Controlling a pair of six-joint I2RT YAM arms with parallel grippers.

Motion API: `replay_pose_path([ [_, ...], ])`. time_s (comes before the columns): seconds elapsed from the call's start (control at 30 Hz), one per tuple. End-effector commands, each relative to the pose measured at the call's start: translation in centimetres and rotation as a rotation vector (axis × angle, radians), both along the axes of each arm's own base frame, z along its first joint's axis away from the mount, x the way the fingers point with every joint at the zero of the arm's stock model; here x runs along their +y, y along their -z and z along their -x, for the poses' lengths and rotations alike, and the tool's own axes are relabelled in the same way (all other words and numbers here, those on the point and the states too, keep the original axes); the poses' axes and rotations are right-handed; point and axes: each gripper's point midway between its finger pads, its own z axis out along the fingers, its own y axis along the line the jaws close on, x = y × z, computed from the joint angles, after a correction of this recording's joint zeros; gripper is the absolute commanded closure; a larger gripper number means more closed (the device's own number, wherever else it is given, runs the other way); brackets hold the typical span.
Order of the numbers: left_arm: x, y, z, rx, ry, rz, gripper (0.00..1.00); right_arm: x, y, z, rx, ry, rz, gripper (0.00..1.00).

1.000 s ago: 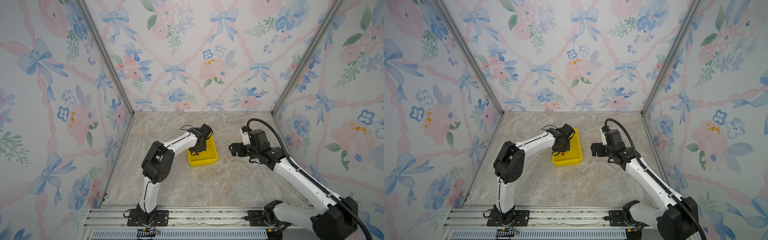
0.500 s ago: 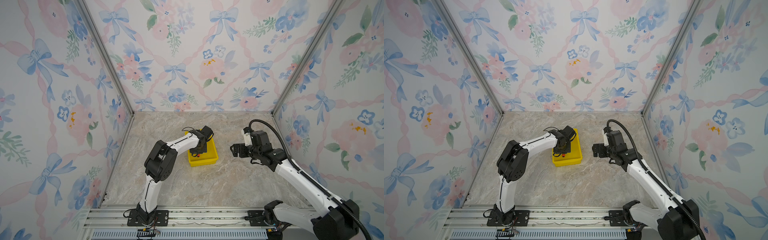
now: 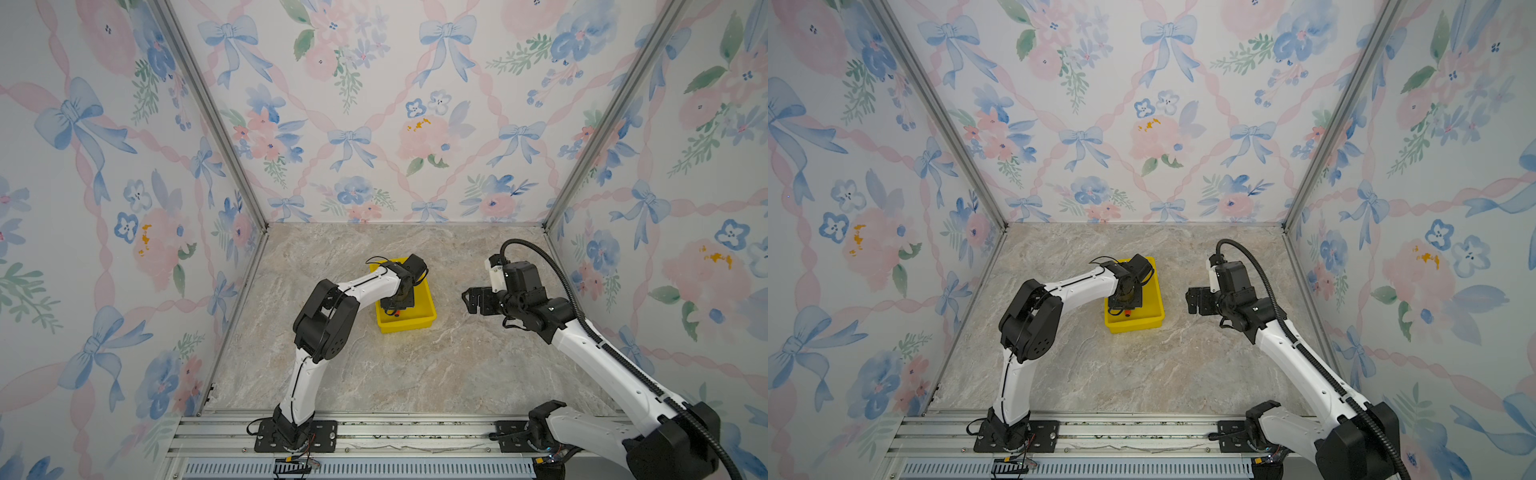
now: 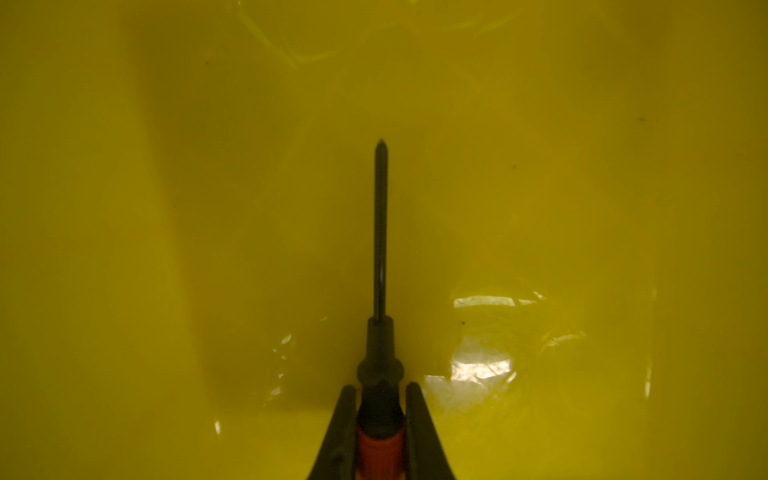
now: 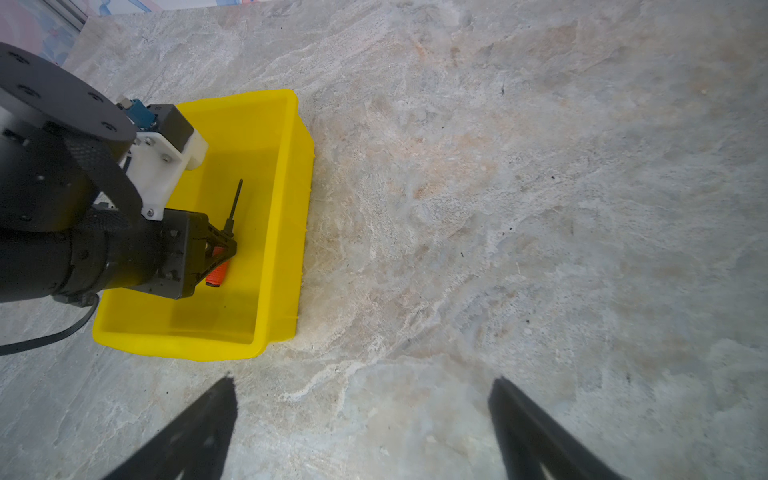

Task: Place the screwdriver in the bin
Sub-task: 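Lower the screwdriver into the bin and open the left gripper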

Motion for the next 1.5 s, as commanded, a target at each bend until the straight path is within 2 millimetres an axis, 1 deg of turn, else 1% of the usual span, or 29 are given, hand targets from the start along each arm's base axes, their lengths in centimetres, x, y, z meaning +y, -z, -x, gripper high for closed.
replay_pose_path([
  [0.0, -0.5, 1.3, 0.2, 0.015, -0.003, -0.012, 0.99, -0.5, 0.2, 0.5, 0.009, 0.0, 0.0, 0.03],
  [0.13, -0.5, 1.4, 0.2, 0.016, -0.008, -0.016, 0.93, -0.7, 0.0, 0.4, 0.004, 0.004, -0.002, 0.03],
  [0.17, -0.6, 1.4, 0.2, 0.014, -0.01, -0.013, 0.89, -0.8, -0.1, 0.5, 0.004, 0.005, -0.005, 0.03],
  [0.23, -0.7, 1.2, 0.1, 0.011, -0.01, -0.01, 0.79, -0.9, -0.1, 0.5, 0.001, 0.006, -0.003, 0.03],
  [0.33, -0.9, 1.0, 0.0, 0.006, -0.009, -0.002, 0.72, -1.0, -0.3, 0.5, -0.004, 0.007, -0.003, 0.03],
  [0.4, -1.0, 0.7, -0.2, 0.0, -0.01, 0.003, 0.69, -1.2, -0.3, 0.5, -0.004, 0.009, -0.002, 0.03],
  [0.53, -1.4, 0.1, -0.4, -0.013, -0.008, 0.012, 0.67, -1.4, -0.4, 0.6, -0.01, 0.01, -0.003, 0.03],
  [0.6, -1.5, -0.3, -0.5, -0.021, -0.009, 0.019, 0.64, -1.5, -0.5, 0.7, -0.014, 0.013, -0.005, 0.03],
  [0.83, -1.7, -1.8, -1.0, -0.056, -0.014, 0.035, 0.42, -1.9, -0.9, 0.9, -0.025, 0.016, -0.01, 0.03],
  [1.03, -1.8, -3.9, -1.3, -0.098, -0.014, 0.054, 0.3, -2.0, -1.4, 1.1, -0.037, 0.014, -0.016, 0.03],
  [1.17, -2.1, -6.0, -1.3, -0.133, -0.007, 0.083, 0.16, -2.1, -1.7, 1.3, -0.05, 0.015, -0.021, 0.03],
  [1.27, -2.4, -7.6, -1.1, -0.159, 0.009, 0.099, 0.09, -2.2, -1.8, 1.5, -0.059, 0.02, -0.03, 0.03],
  [1.37, -2.5, -9.2, -0.7, -0.188, 0.017, 0.113, 0.04, -2.3, -1.8, 2.0, -0.059, 0.021, -0.029, 0.03],
  [1.47, -2.5, -10.9, -0.2, -0.233, 0.041, 0.105, 0.02, -2.7, -1.7, 2.2, -0.063, 0.026, -0.012, 0.03],
])
